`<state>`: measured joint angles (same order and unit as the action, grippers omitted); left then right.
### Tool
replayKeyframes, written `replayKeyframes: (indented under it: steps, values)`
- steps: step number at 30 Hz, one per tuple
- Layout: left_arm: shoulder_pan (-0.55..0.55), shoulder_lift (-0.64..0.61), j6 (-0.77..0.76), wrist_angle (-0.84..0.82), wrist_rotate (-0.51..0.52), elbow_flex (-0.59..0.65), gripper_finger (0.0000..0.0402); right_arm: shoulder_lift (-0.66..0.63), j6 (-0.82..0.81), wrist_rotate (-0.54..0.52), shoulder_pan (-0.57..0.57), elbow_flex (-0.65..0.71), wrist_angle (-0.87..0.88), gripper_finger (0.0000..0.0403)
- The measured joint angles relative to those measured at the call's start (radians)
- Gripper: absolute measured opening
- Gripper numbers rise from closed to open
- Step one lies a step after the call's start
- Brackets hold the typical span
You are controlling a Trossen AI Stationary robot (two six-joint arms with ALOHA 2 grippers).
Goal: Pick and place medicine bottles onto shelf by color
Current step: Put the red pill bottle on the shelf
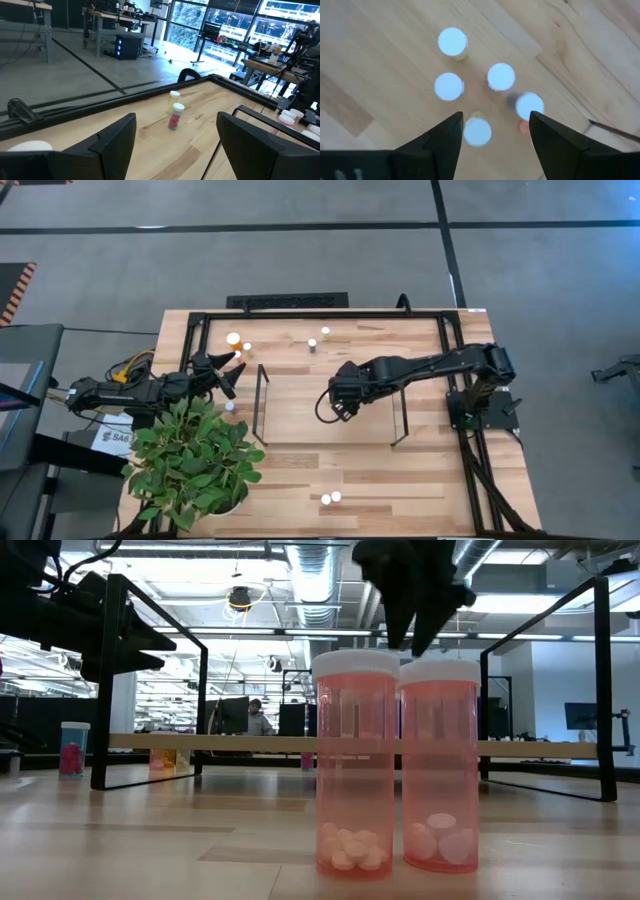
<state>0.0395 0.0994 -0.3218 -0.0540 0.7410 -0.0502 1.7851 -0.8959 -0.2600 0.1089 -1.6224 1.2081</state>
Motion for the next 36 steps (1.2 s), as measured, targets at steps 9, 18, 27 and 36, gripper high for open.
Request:
replayKeyframes:
  steps: [9,18,27,36]
  values:
    - [0.000,0.000,0.000,0.000,0.000,0.000,0.0265,-0.001,-0.156,-0.004,0.052,-0.155,0.228,0.0250]
    - [0.000,0.000,0.000,0.000,0.000,0.000,0.0265,0.000,-0.404,0.025,0.163,-0.159,0.347,0.0249]
    - [0.000,0.000,0.000,0.000,0.000,0.000,0.0265,0.000,-0.633,0.034,0.303,-0.159,0.363,0.0249]
    - [0.000,0.000,0.000,0.000,0.000,0.000,0.0265,0.004,-0.880,0.037,0.411,-0.159,0.340,0.0249]
